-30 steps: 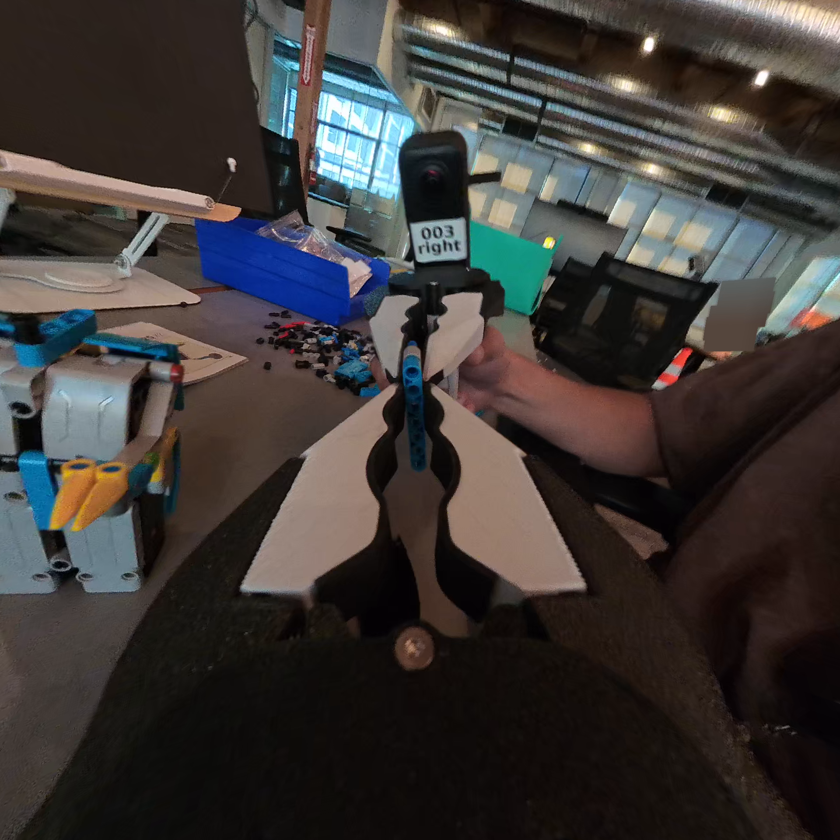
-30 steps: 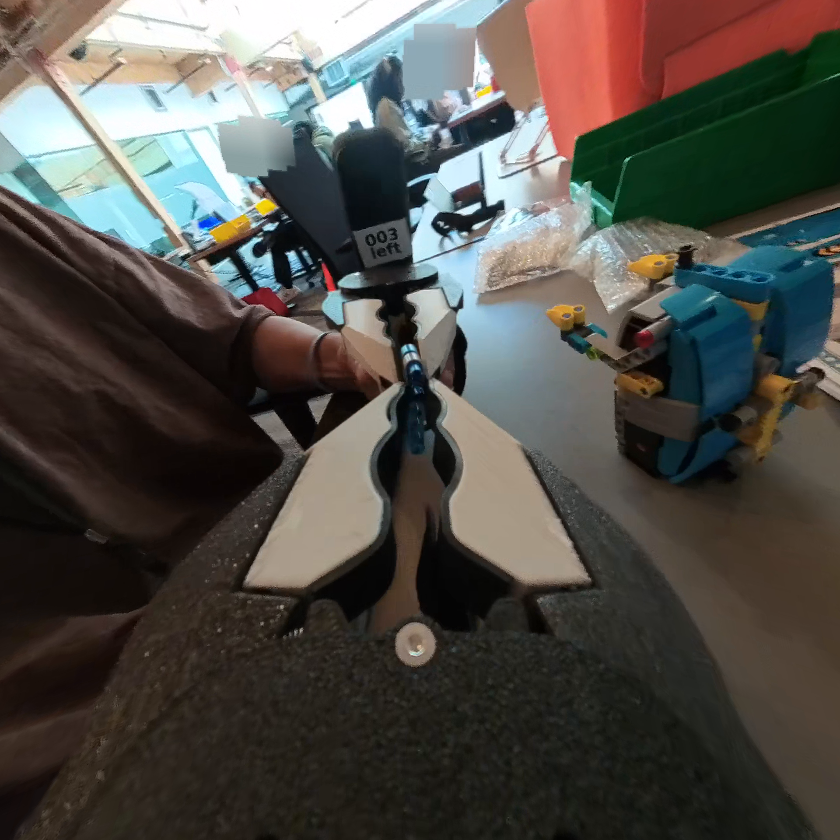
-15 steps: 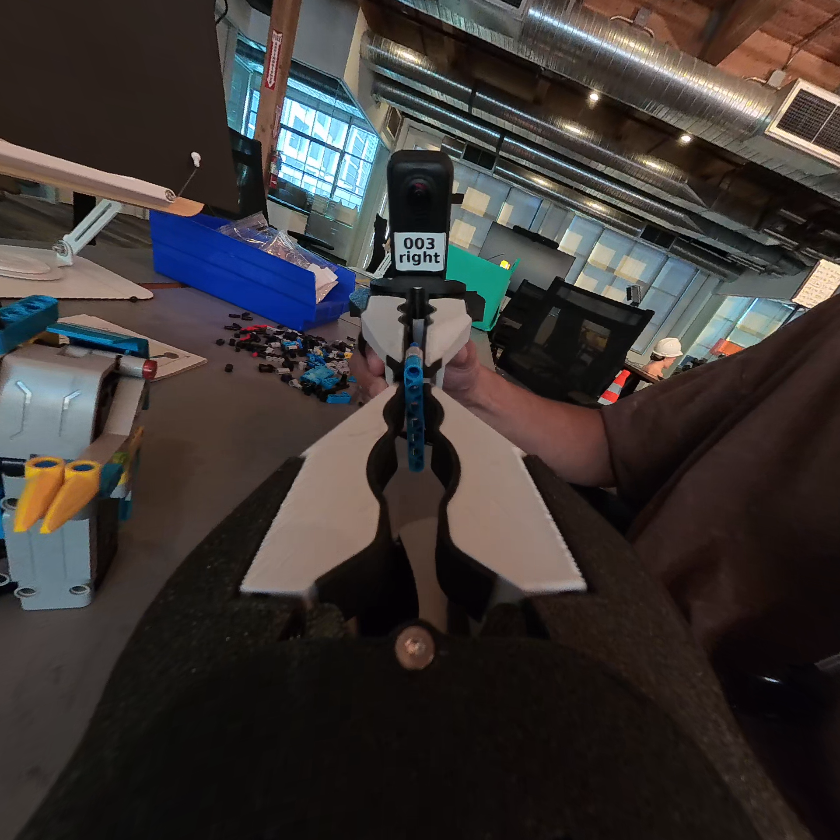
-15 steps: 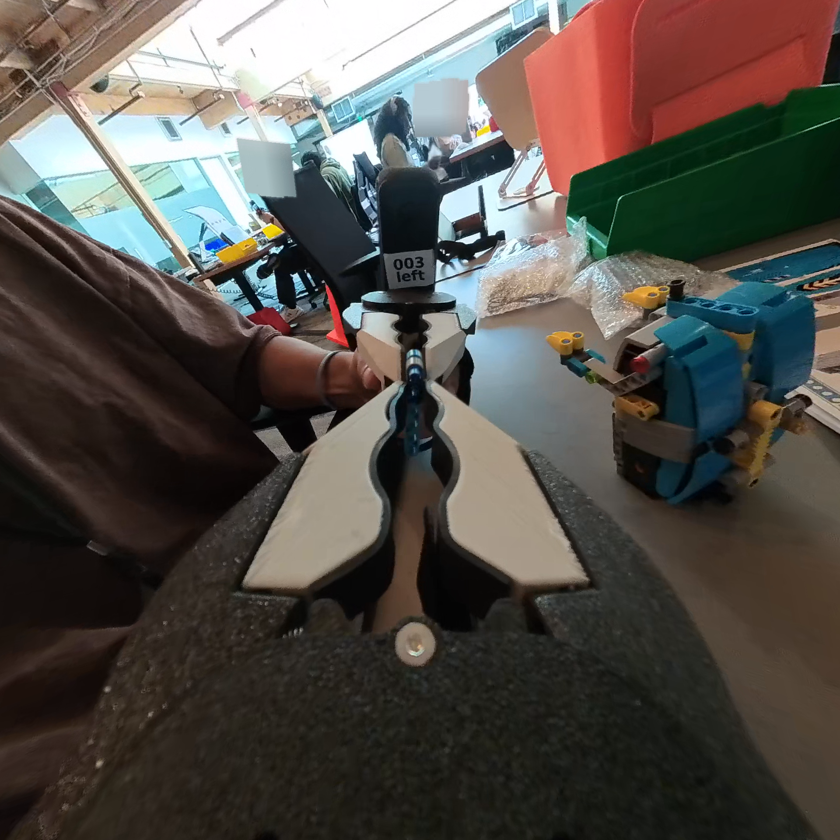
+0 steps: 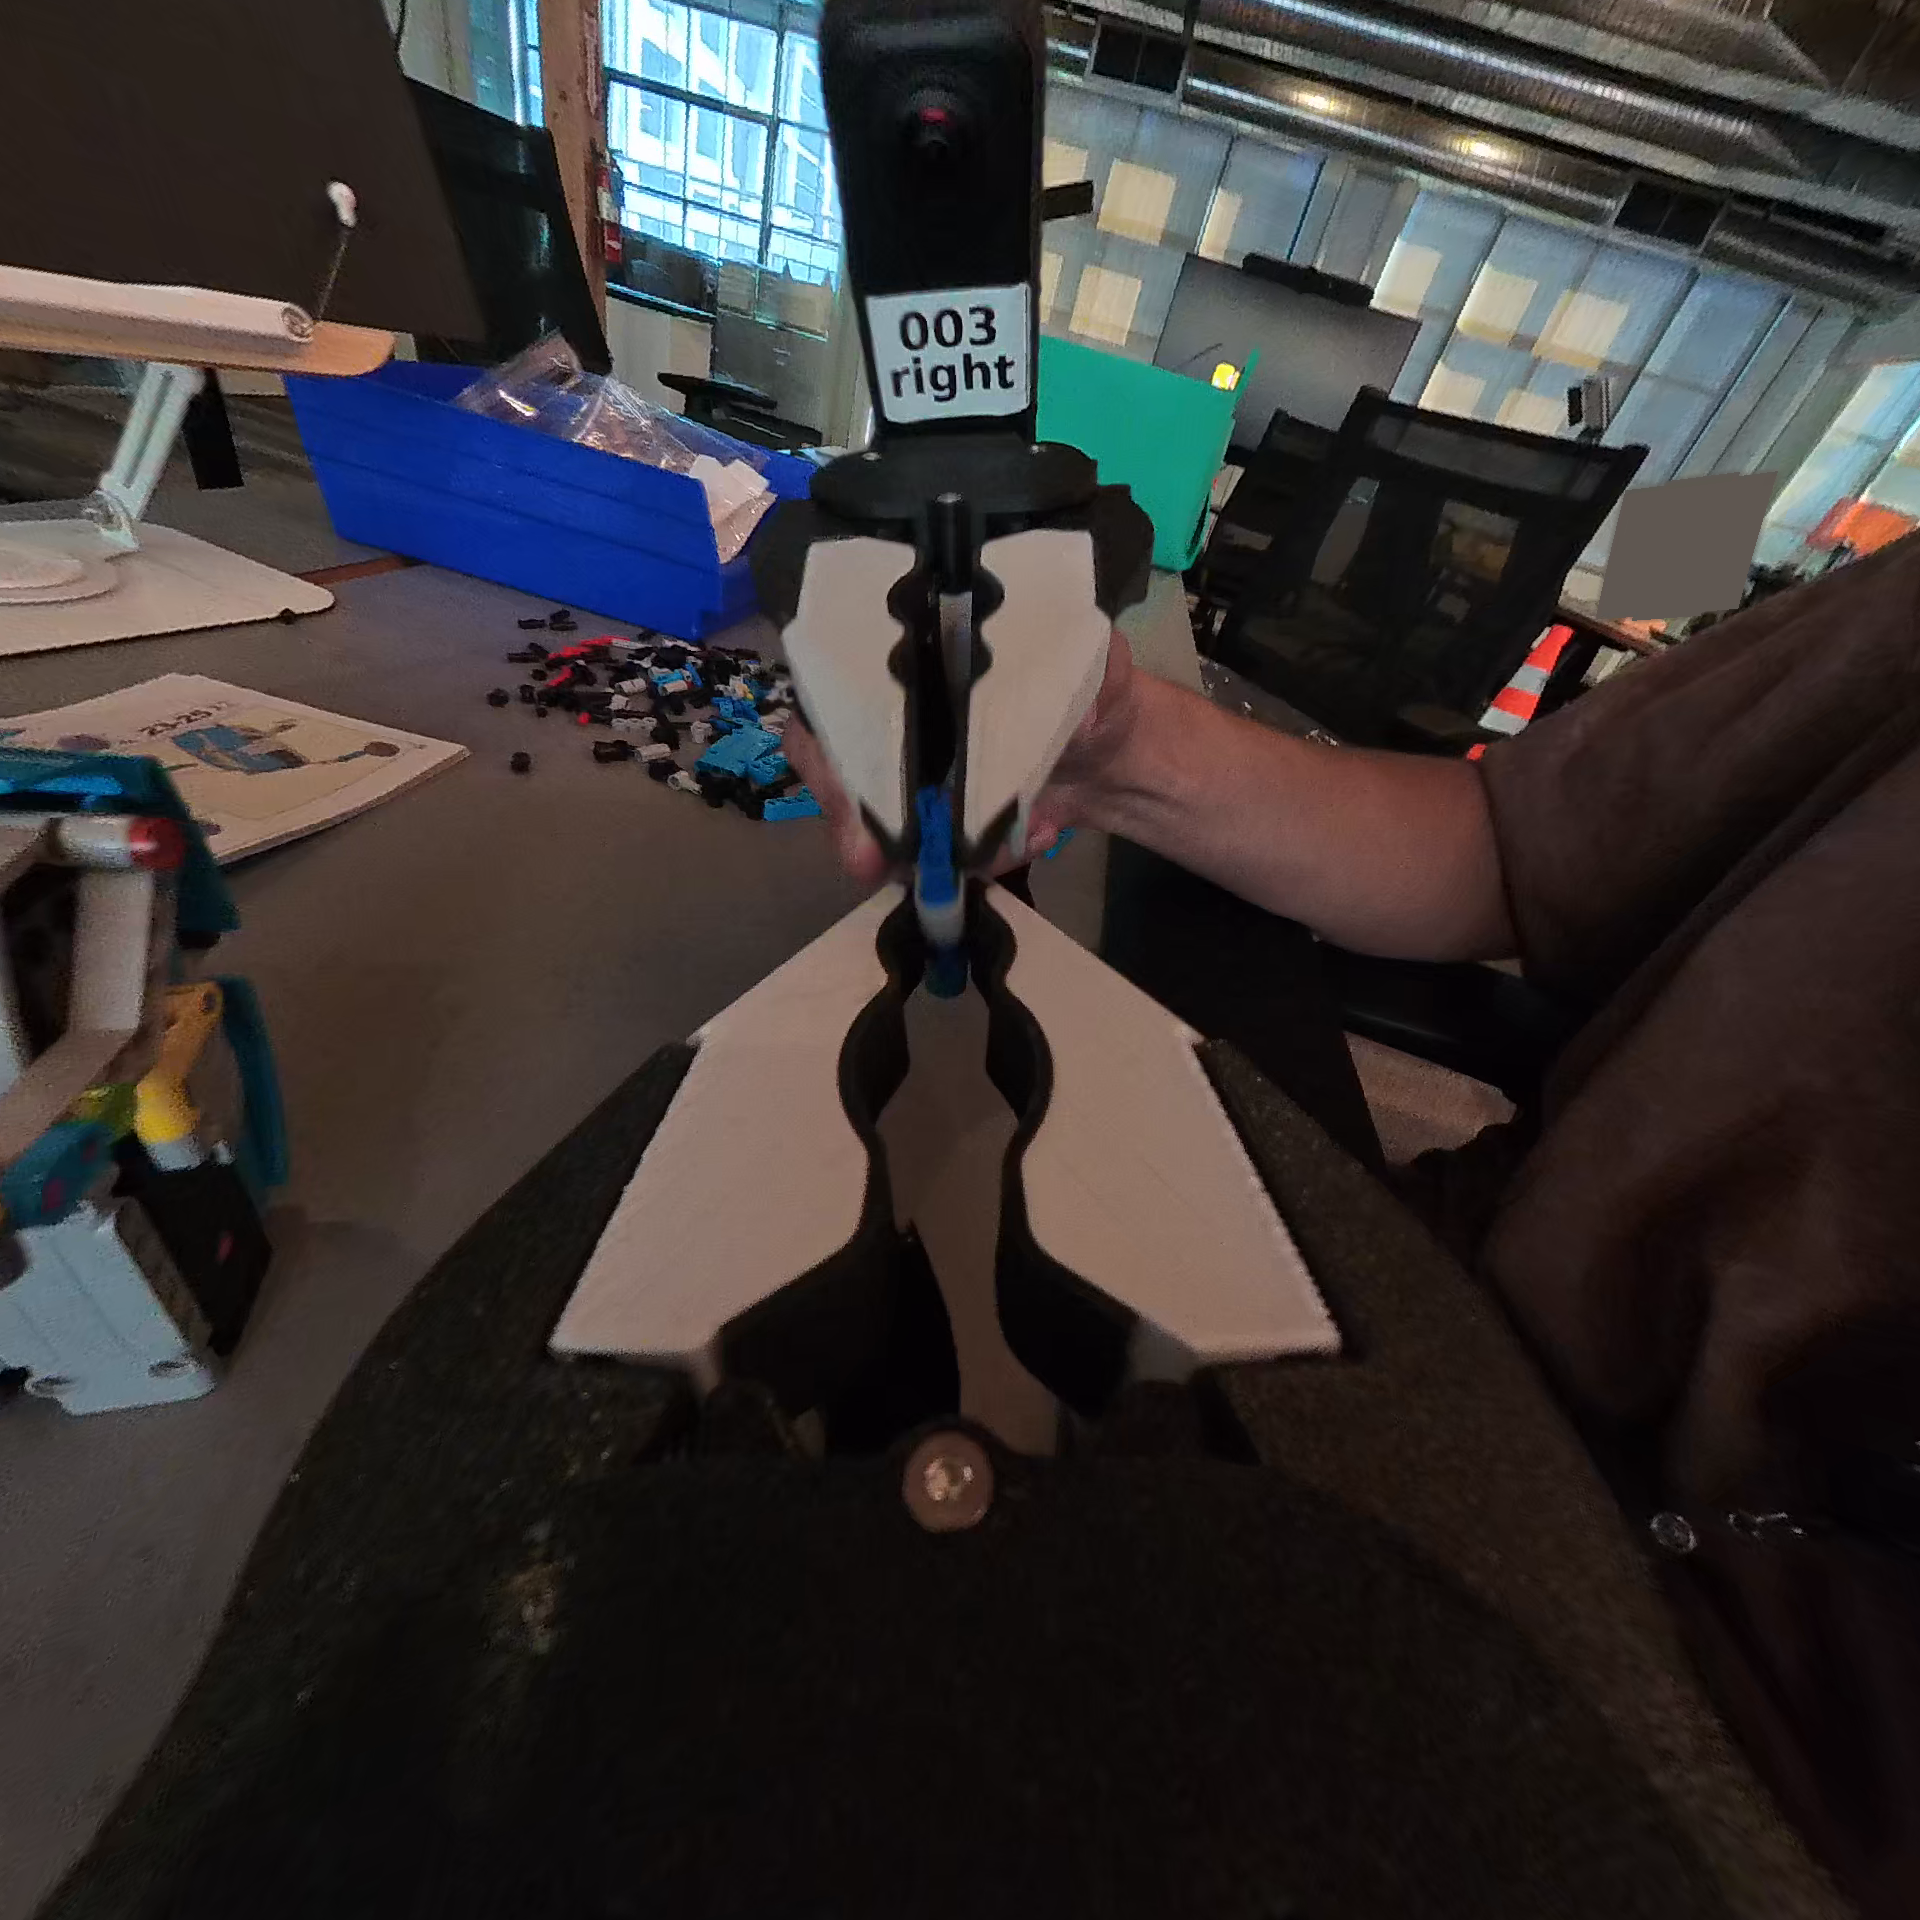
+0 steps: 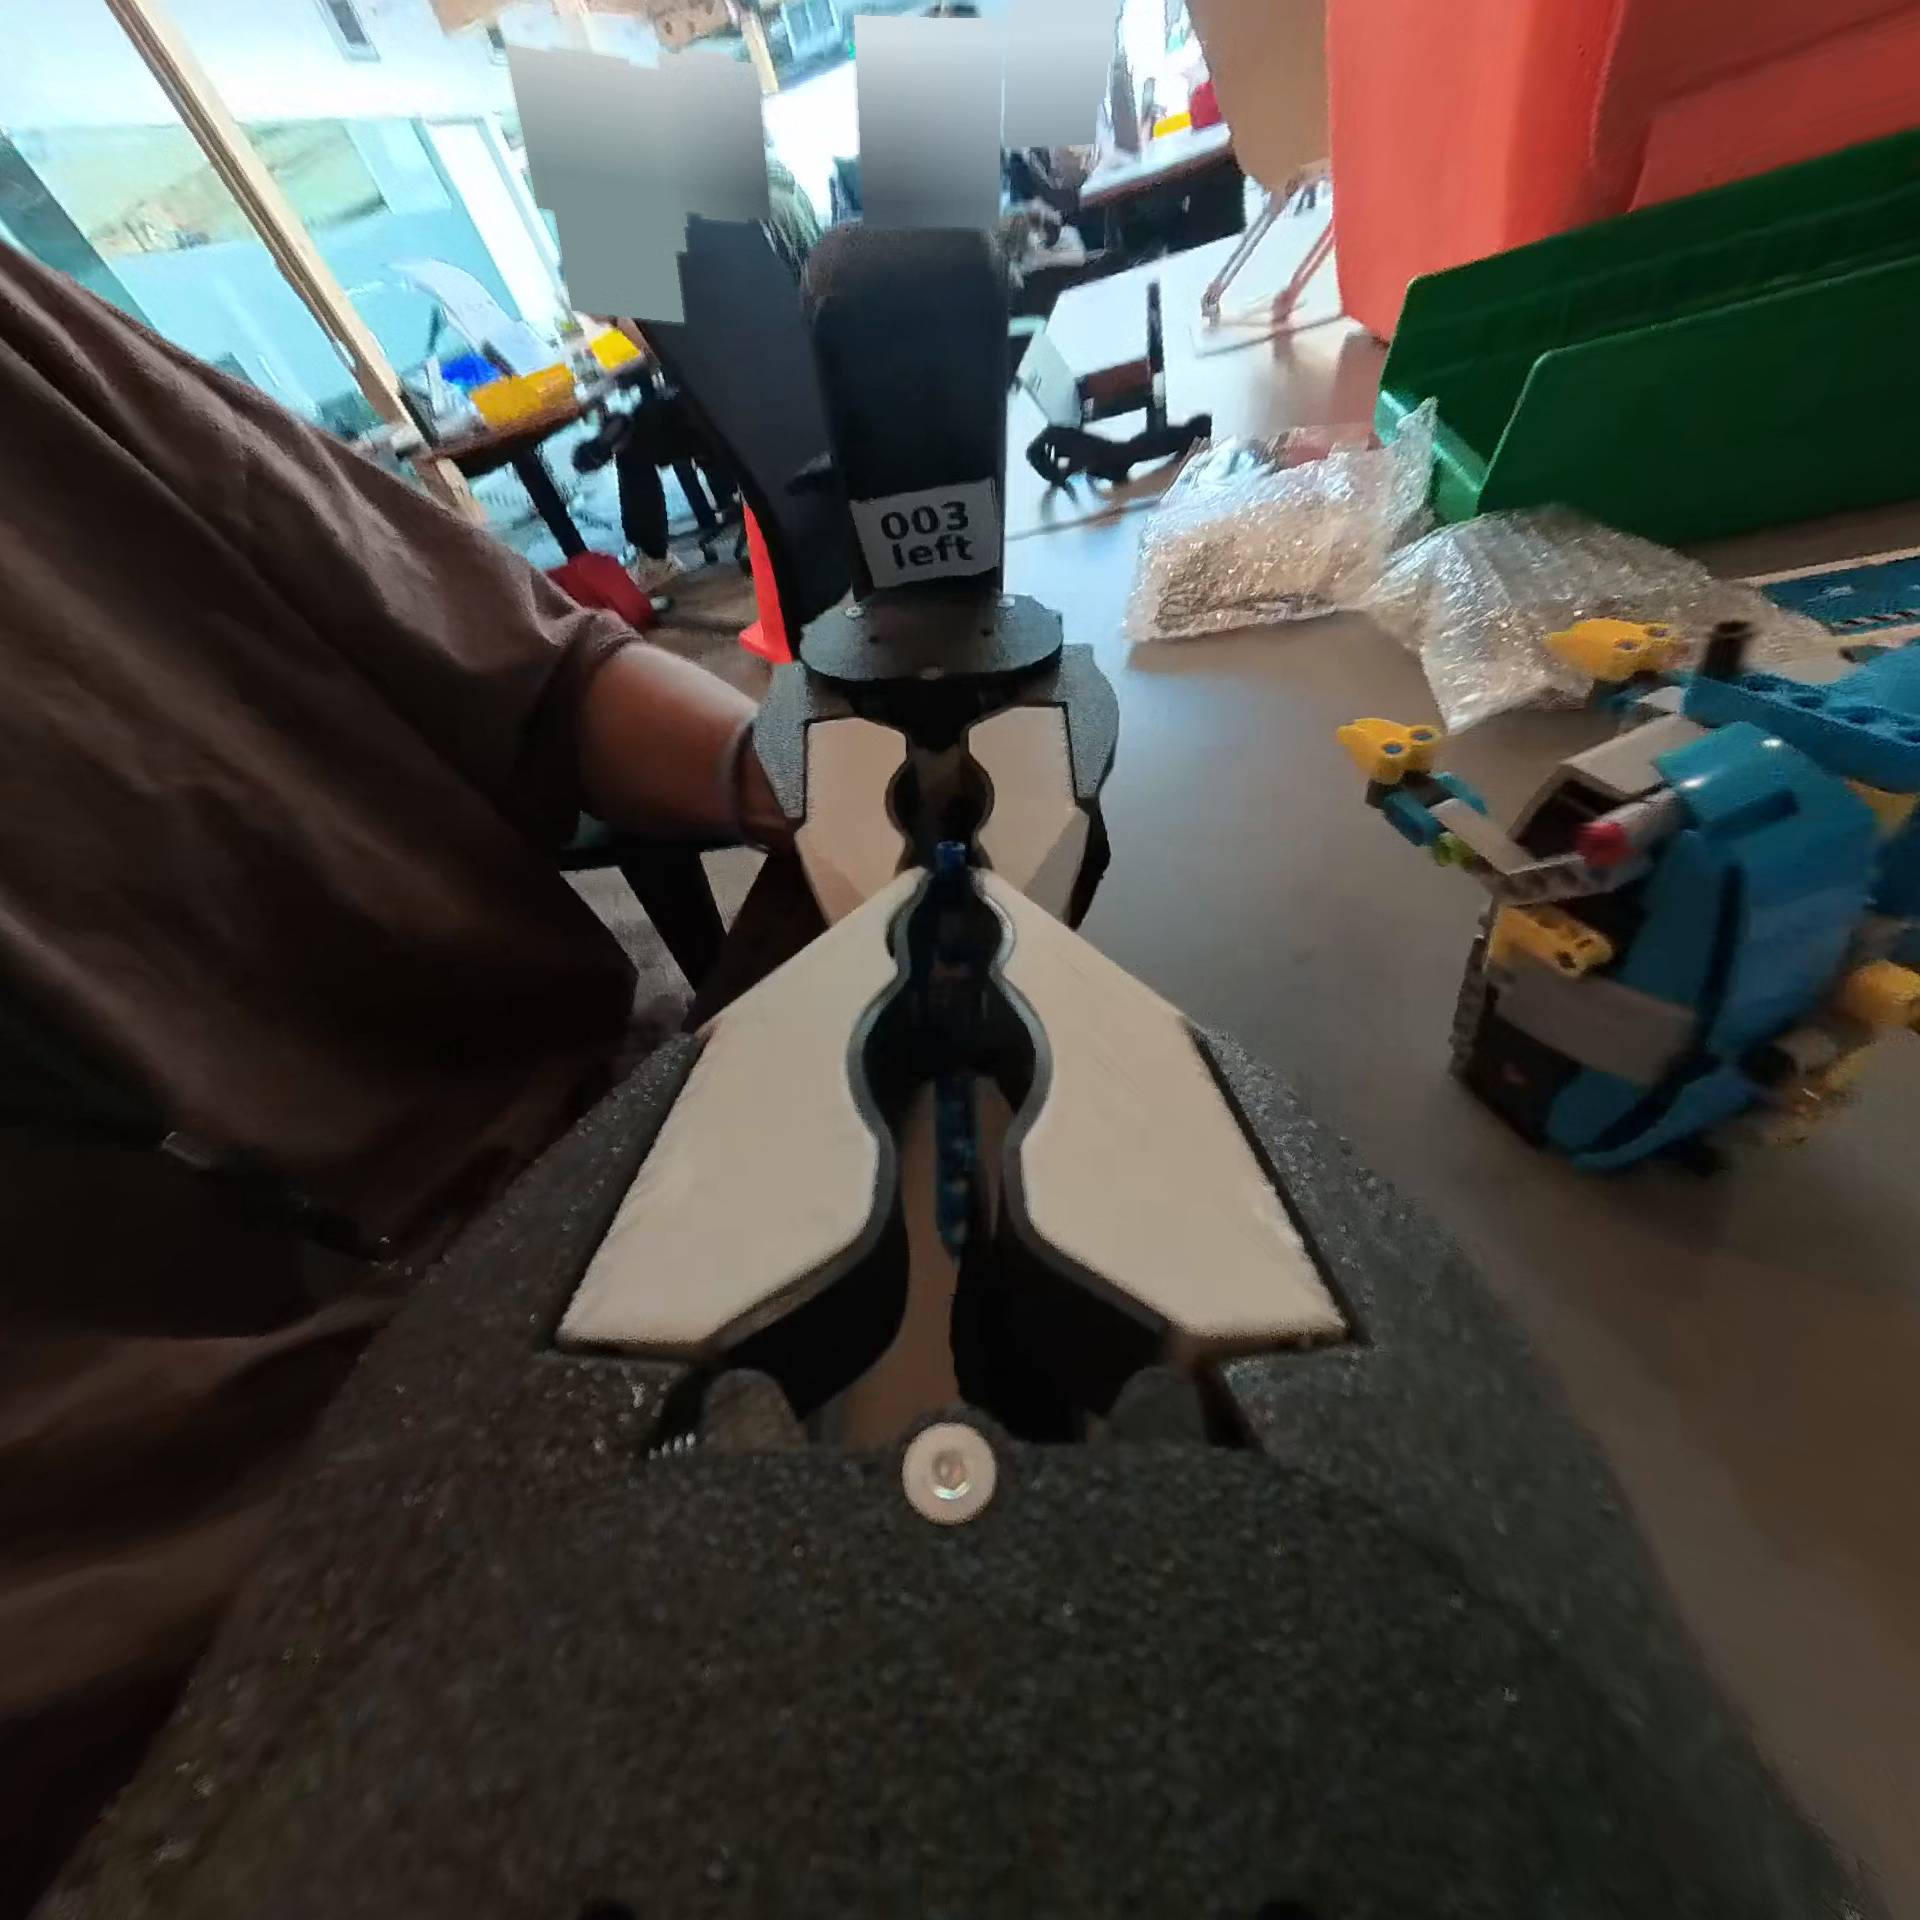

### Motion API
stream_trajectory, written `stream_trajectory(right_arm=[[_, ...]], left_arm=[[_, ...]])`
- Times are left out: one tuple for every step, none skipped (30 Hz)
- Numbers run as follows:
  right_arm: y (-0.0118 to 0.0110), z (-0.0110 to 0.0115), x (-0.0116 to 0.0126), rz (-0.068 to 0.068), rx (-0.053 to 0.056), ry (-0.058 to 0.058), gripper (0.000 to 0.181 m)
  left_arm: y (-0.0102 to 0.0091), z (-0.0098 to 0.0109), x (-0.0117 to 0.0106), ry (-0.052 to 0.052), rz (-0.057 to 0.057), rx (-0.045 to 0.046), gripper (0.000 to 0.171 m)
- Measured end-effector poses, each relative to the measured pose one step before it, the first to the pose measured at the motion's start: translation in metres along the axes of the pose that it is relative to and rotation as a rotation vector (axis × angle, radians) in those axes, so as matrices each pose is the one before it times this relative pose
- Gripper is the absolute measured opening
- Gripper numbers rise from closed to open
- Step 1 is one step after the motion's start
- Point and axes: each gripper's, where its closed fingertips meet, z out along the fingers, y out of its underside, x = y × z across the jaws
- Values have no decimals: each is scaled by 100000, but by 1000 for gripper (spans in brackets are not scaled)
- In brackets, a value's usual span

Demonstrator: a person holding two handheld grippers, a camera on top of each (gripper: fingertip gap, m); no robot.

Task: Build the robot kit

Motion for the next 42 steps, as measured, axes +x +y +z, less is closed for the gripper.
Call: stream_trajectory(right_arm=[[-406, -653, 280, 1556, 3148, 534, 5], [-404, -699, 423, 1529, 3147, 1338, 5], [-314, -597, 344, 1882, 2536, 488, 5], [-135, -336, 230, 1742, 1356, -64, 5], [37, -89, 293, 692, 194, 925, 4], [60, 77, 22, 127, -313, -112, 4], [4, 152, -221, -98, -199, -1116, 5], [-71, 136, -112, -672, 285, -34, 5], [-10, 132, -79, -160, 75, -171, 5], [-43, 97, -63, 812, 680, -598, 5], [-99, 71, 2, 1157, 1110, -407, 5], [-13, 60, 26, 1157, 560, -406, 5], [26, 31, 106, 556, 201, 275, 5], [38, -46, 217, 216, 133, 849, 5], [123, -97, 245, 368, -287, 793, 3], [302, -150, 405, 541, -1206, 1223, 5], [532, -169, 600, 908, -2313, 1776, 4], [748, -129, 671, 1517, -3290, 1456, 6], [579, -79, 734, 2821, -1987, 1474, 6], [186, -63, 588, 3904, 194, 637, 5], [-6, -29, 232, 4418, 930, -1365, 4], [-41, -52, 213, 4648, 1039, -1289, 4], [-126, -84, 424, 3877, 1481, 550, 4], [-126, -92, 390, 3428, 1573, 548, 4], [-69, -69, 148, 3783, 1221, -978, 5], [-60, -34, 33, 3705, 1183, -1656, 4], [-88, -22, 43, 2813, 1189, -1121, 4], [-88, 4, -141, 1319, 1038, -1637, 4], [-103, 50, -331, -48, 820, -1978, 4], [-122, 87, -407, -1424, 813, -1576, 4], [-22, 182, -488, -1447, 128, -1875, 4], [39, 257, -564, -738, -68, -2420, 4], [32, 297, -470, -30, 115, -2130, 4], [100, 327, -277, 176, -175, -1129, 5], [78, 310, -176, -183, 35, -547, 5], [90, 308, -169, -286, -89, -604, 5], [214, 269, -17, -537, -1009, 191, 5], [72, 138, -1, -1129, -209, 407, 4], [31, -22, 13, -625, -461, 499, 4], [145, -34, 33, -1415, -1299, 897, 5], [54, -75, -37, -3707, -1166, 1433, 5], [-93, -157, -77, -7551, -1171, 2981, 7]], left_arm=[[-118, -253, -254, -128, -1772, 858, 7], [-80, -256, -219, 147, -1875, 795, 7], [-132, -166, -93, 575, -1621, 945, 7], [-117, -49, -6, 567, -1154, 720, 7], [-14, 37, -8, 244, -488, 78, 7], [34, 49, 0, 31, -106, -127, 7], [-17, -6, -43, -290, 14, 120, 7], [-76, -60, -54, -287, -22, 439, 7], [-86, -64, -56, -213, -310, 514, 7], [-61, -65, -118, -644, -211, 417, 7], [-83, -57, -123, -784, 138, 511, 7], [-58, -68, -153, -1085, 492, 338, 7], [133, -62, -299, -2010, 1435, -940, 7], [530, 10, -485, -3312, 2855, -3391, 7], [1024, 156, -617, -4302, 3915, -6206, 7], [1334, 369, -486, -3346, 3216, -7859, 7], [1359, 581, -135, -955, 868, -8387, 6], [1061, 649, -45, -298, -349, -7498, 7], [646, 549, -338, -2463, -134, -5140, 7], [489, 460, -386, -2993, 88, -4103, 7], [609, 463, -98, -1038, 368, -4709, 7], [844, 503, 32, 10, 531, -6209, 6], [1015, 532, -49, -357, 319, -7161, 7], [867, 462, 122, 774, 342, -6122, 13], [297, 182, 188, 1142, 303, -2165, 16], [-106, -93, -24, 312, -827, 920, 22], [-230, -226, -235, -81, -2374, 1929, 29], [-572, -450, -305, 315, -3461, 4490, 31], [-1136, -773, -61, 2423, -4422, 8504, 31], [-1694, -1048, 309, 5161, -5506, 12163, 31], [-1956, -1126, 612, 6899, -6178, 13431, 31], [-1711, -947, 672, 6696, -5480, 11112, 31], [-1174, -648, 465, 4515, -3396, 7221, 30], [-667, -387, 270, 2573, -1076, 3868, 28], [-236, -187, 239, 1854, 330, 1095, 24], [-116, -65, 220, 1278, 562, 419, 21], [-73, -25, 160, 819, 548, 282, 15], [43, -42, -21, 2, 520, -252, 11], [153, -32, 42, 724, -145, -961, 7], [148, -19, 63, 1188, -1323, -861, 7], [130, 3, 16, 849, -1798, -558, 7], [214, 18, -60, 590, -1878, -963, 7]])
